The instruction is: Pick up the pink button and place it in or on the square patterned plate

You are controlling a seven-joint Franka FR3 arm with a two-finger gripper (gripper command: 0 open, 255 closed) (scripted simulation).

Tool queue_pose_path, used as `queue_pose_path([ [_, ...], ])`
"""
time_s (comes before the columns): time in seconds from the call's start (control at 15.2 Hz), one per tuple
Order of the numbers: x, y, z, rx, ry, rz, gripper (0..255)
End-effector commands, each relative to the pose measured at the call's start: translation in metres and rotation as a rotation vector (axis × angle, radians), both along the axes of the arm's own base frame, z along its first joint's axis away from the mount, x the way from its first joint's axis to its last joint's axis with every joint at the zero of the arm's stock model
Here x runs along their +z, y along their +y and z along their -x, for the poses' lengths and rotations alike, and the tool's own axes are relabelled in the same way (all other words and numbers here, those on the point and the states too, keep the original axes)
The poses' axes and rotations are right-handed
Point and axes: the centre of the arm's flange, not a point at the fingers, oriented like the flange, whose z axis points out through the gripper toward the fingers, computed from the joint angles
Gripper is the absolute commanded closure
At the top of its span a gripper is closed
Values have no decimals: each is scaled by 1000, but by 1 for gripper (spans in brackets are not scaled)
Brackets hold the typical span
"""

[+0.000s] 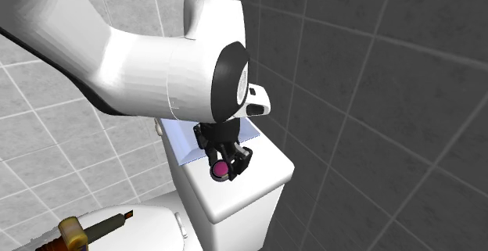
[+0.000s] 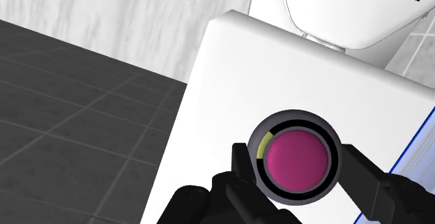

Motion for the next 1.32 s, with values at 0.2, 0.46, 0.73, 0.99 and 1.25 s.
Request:
queue_pose_path([
  [0.2, 26, -1, -1, 0, 0, 0, 255],
  [0.46, 47, -1, -1, 0, 0, 0, 255],
  [0.73, 68, -1, -1, 0, 0, 0, 255],
  [0.99, 79, 11, -7, 0, 0, 0, 255],
  [1.25, 79, 57, -32, 0, 0, 0, 255],
])
